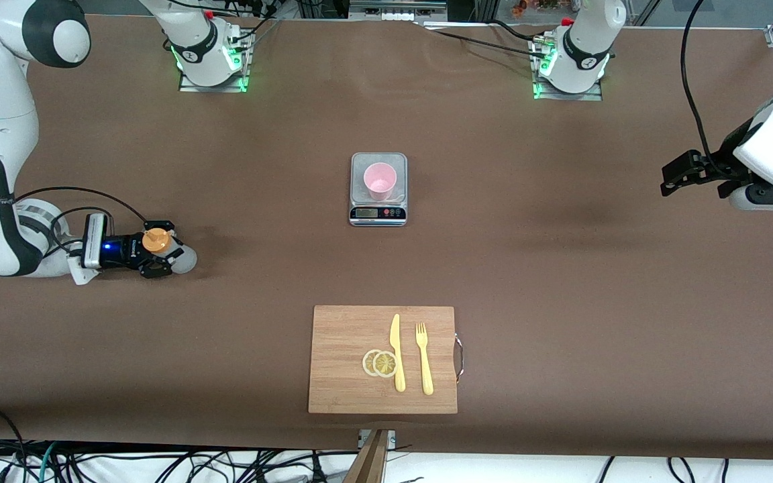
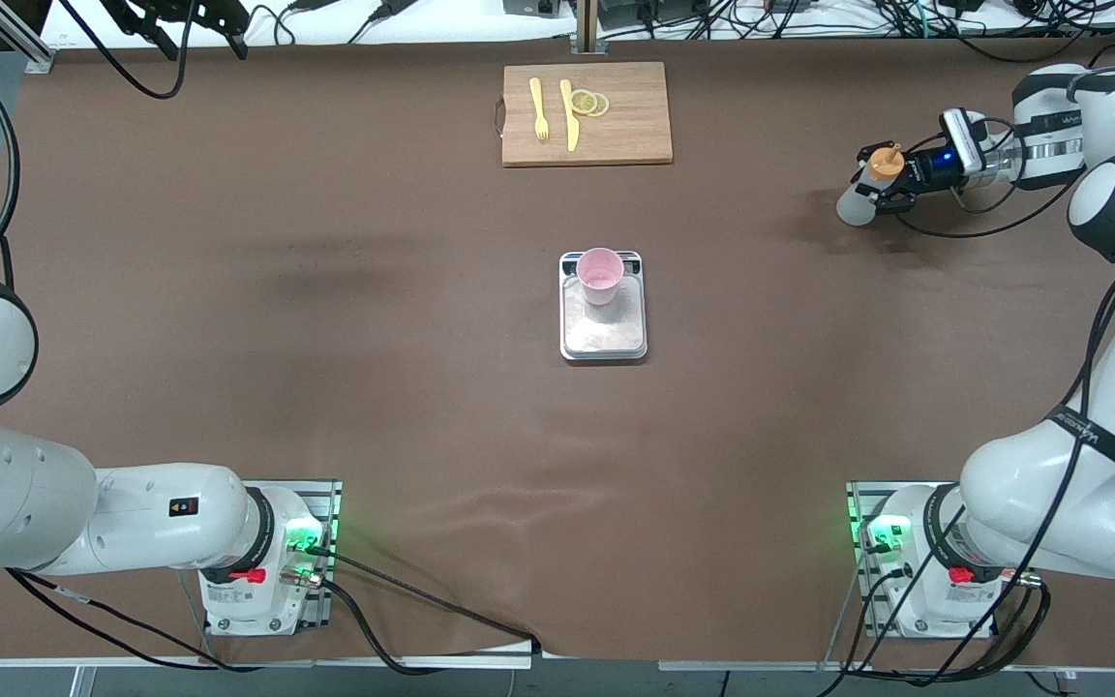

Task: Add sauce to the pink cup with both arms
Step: 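Carry the bottle back and set it upright on the table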

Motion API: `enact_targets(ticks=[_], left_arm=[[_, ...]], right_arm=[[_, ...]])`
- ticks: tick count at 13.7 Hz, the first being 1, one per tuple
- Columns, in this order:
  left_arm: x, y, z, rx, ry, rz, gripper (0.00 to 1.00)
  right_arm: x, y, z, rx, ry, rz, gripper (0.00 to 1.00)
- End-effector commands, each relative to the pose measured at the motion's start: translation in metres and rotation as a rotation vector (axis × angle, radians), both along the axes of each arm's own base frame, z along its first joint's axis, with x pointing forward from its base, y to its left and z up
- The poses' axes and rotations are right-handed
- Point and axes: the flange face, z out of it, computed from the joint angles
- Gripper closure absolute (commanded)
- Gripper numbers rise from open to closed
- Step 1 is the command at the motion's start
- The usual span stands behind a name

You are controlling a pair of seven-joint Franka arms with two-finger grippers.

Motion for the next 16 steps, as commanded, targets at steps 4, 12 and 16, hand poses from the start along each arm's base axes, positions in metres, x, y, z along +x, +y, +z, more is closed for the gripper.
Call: enact_targets(ticks=[4, 12, 16], left_arm=[[0.004, 0.001, 0.006, -0.022, -0.006, -0.019, 0.00], [0.004, 0.001, 0.006, -0.022, -0.006, -0.019, 0.00], [0.004, 0.001, 0.006, -0.022, -0.006, -0.019, 0.00]], right_arm=[[0.001, -0.010, -0.001, 0.039, -0.023, -0.045, 0.00], [-0.004, -0.047, 0.006, 0.019, -0.021, -0.089, 0.00], [-0.003, -0.101, 0.024, -0.090, -0.031, -0.108, 0.00]])
